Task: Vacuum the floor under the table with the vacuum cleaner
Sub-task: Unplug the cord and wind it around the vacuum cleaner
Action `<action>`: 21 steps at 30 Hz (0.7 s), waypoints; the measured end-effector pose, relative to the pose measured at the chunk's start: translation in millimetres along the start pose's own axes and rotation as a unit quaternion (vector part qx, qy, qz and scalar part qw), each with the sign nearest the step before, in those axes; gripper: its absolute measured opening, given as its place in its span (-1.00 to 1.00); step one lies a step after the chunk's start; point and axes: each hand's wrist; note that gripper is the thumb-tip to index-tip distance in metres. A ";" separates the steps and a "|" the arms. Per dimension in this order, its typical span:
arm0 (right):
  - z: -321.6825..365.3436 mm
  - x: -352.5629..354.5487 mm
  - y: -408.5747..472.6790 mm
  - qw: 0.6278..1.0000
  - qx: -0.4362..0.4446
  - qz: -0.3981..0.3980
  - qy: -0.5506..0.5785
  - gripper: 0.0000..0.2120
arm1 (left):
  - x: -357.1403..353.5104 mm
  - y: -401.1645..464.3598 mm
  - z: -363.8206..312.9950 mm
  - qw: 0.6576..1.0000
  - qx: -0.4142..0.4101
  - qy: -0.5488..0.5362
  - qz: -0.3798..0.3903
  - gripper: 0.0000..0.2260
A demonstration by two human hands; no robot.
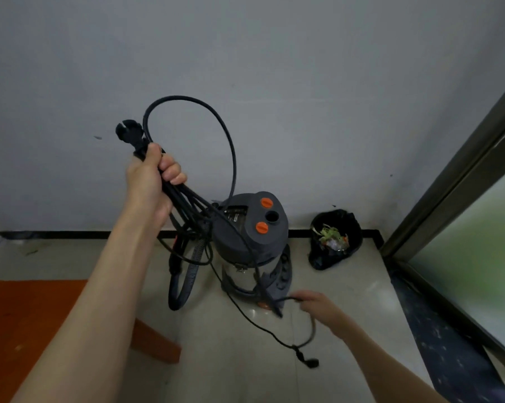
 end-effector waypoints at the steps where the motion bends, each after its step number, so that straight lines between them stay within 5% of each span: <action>1: 15.0 -15.3 -2.5 0.998 0.016 0.044 0.034 -0.62 | -4.6 0.5 0.8 1.000 0.000 -0.014 0.002 -0.69; 4: 59.5 -57.5 -1.7 0.975 0.047 0.183 0.114 -0.54 | -18.4 -1.8 0.5 0.999 0.005 -0.041 0.010 -0.69; 7: 88.3 -90.7 -6.8 0.915 0.040 0.333 0.224 -0.67 | -26.0 -2.8 -7.3 0.999 -0.007 -0.049 -0.008 -0.69; 10: 99.4 -99.1 -9.9 0.851 -0.020 0.382 0.358 -0.36 | -19.6 4.2 -19.6 0.998 -0.048 -0.012 -0.038 -0.70; 12: 96.8 -92.8 -11.7 0.825 -0.017 0.406 0.394 -0.35 | -9.9 8.8 -23.6 0.996 -0.066 0.021 -0.063 -0.70; 18: 77.6 -59.2 -7.3 0.913 0.058 0.311 0.259 -0.55 | 16.1 12.9 -15.9 0.990 -0.060 0.049 -0.115 -0.69; 21: 61.6 -36.5 -10.9 0.909 0.047 0.293 0.294 -0.45 | 24.2 11.7 -6.4 0.990 -0.048 0.053 -0.124 -0.70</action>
Point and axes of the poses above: each hand's wrist, its own y-axis towards the middle knuckle, its own x-axis out of the back of the hand, z = x × y, and after that the axes turned 13 degrees about y, right-handed
